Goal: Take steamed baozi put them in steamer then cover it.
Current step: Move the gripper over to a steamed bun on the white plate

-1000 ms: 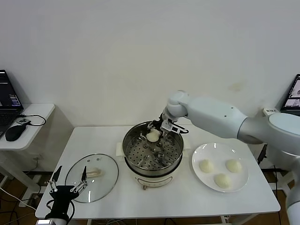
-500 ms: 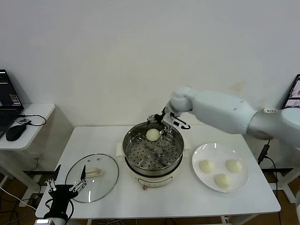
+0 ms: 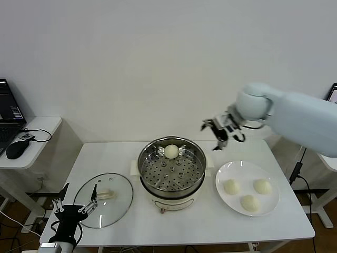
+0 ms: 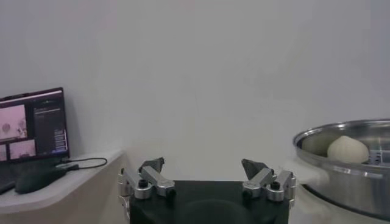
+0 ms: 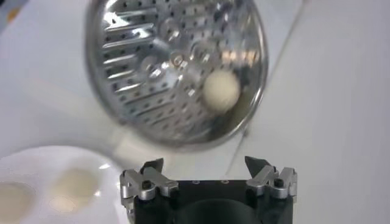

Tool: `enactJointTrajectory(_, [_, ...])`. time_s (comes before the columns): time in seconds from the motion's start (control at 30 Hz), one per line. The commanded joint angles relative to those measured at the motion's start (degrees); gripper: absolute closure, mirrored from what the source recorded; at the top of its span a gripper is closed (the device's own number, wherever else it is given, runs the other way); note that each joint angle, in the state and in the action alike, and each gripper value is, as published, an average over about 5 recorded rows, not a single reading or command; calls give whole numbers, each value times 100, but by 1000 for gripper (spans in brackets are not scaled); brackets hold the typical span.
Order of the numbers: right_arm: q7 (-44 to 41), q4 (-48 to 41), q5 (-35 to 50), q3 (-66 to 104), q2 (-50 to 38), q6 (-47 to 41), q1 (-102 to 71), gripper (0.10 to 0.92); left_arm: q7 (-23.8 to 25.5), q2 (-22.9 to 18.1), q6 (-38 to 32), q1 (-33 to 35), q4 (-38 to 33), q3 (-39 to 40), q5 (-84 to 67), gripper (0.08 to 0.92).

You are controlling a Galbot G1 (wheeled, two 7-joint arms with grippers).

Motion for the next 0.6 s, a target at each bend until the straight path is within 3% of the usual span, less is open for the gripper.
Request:
enactJointTrajectory(0.03, [-137,687,-333,459,-1457,-719,-970,203,1,51,57,-1,9,15,8,177])
enactJointTrajectory(0.6, [-85,-734,-1448,2392,-612,-248,-3945,203,27,-38,90,37,56,-24,93,177])
